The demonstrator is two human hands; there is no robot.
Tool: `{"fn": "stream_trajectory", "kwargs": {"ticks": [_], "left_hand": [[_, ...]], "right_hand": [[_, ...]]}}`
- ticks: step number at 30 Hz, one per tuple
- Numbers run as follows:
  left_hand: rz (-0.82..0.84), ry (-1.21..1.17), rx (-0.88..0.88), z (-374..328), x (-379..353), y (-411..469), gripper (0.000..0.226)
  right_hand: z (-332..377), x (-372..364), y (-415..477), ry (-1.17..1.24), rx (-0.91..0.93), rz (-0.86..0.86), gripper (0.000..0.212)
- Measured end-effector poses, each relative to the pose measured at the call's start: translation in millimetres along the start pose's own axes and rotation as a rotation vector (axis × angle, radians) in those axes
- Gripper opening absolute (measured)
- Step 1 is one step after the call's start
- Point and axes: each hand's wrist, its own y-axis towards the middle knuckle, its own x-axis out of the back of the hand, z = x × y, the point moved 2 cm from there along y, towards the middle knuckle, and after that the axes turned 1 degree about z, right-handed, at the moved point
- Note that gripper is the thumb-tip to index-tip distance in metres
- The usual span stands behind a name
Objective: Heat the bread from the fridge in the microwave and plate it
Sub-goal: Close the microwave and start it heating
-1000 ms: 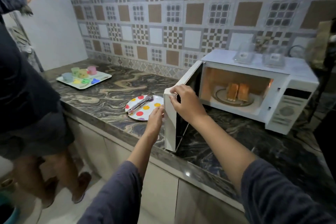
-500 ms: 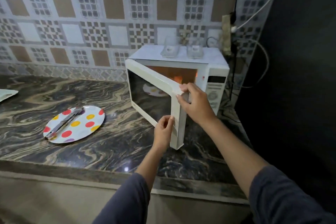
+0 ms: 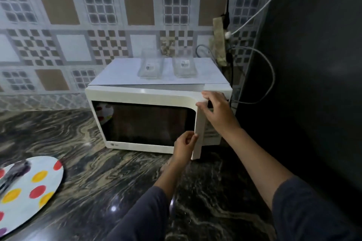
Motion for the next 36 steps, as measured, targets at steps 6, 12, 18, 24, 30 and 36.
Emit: {"fn": "stream_trajectory", "kwargs": {"ticks": [6,12,18,24,30,36], "left_hand": [[0.043,0.101,-0.047,2.0,-2.8,31.8,0.022],[0.125,0.211,-0.068,12.4,-9.7,35.7,0.05],[0.069,0.236,-0.089,15.8,-16.4,33.3,0.054],[-0.026,0.293,-0.162,14.9,-19.6,32.6,0.049],[-0.109,0.38,-0.198,15.3,-26.4,37.7,0.04],[-0.174,0.417,-0.19,16.3,-29.1,40.4,0.038]], "right_hand": [[-25.0,1.7,23.4,-0.307,0.048,0.004,0.066],[-44.5,-11.6,26.8,-0.432,-0.048,0.13,0.106],[-55.6,-7.0,25.6,-0.406,0.045,0.134,0.099],[-64.1,-16.0,30.3,-0.382,0.084,0.025,0.089],[-69.9,-22.0,34.8,-0.368,0.14,-0.113,0.079],[-73.3,-27.1,36.9,-0.349,0.175,-0.202,0.068]]}}
